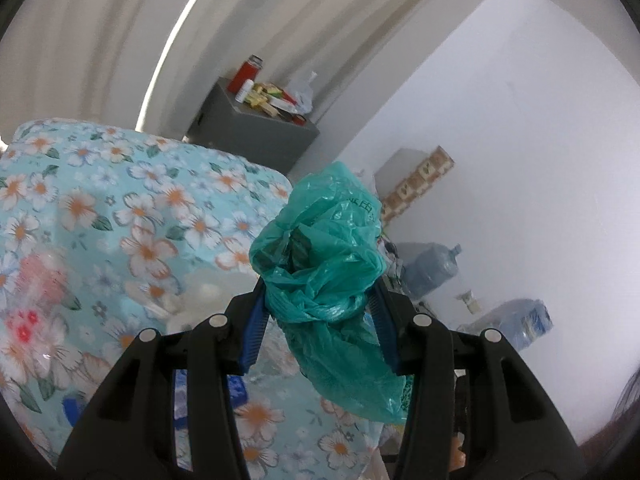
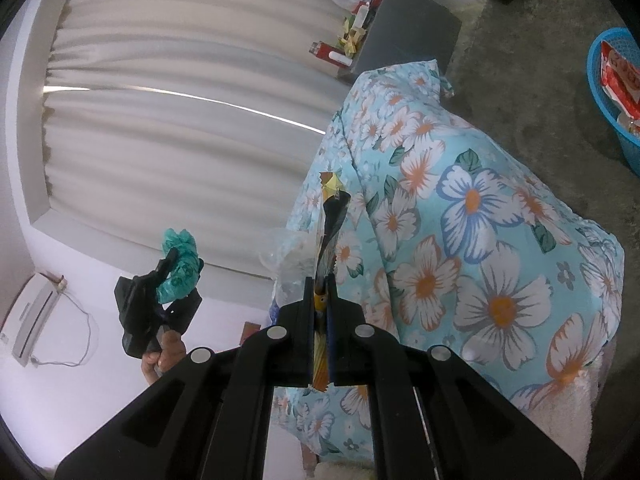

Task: Collect trash
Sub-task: 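Lift the green bag and yellow packet and carry both toward the wastebasket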

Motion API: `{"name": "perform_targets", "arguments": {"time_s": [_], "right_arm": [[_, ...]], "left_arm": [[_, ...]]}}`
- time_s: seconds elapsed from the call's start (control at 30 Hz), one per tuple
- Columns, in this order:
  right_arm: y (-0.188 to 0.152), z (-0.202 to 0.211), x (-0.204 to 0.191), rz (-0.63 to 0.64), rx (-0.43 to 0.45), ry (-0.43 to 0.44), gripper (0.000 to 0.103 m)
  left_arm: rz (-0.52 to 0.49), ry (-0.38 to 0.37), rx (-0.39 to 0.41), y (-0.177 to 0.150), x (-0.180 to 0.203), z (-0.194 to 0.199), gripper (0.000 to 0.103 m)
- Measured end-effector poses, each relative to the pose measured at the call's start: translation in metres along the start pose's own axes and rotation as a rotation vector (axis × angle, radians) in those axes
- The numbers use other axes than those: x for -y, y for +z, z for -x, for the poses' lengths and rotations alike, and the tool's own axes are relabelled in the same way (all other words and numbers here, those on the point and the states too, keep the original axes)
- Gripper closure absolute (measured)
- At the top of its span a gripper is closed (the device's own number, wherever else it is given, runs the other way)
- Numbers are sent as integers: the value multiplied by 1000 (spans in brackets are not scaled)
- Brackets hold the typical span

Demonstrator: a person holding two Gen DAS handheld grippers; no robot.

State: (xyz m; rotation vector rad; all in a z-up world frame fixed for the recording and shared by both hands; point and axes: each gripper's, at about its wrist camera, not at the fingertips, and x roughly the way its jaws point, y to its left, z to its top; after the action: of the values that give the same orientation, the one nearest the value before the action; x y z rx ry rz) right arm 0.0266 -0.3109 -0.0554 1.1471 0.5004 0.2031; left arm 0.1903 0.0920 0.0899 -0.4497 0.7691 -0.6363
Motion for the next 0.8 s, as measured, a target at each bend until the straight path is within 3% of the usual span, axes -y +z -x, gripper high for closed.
{"name": "perform_targets", "arguments": {"time_s": [0.47, 0.8], "right_arm": [[2, 10, 10, -14, 24, 27, 98], [12, 42, 22, -29, 103, 56, 98]], "left_arm": [[-91, -22, -84, -17, 39, -50, 59], [-173, -60, -161, -25, 86, -104, 59]]}}
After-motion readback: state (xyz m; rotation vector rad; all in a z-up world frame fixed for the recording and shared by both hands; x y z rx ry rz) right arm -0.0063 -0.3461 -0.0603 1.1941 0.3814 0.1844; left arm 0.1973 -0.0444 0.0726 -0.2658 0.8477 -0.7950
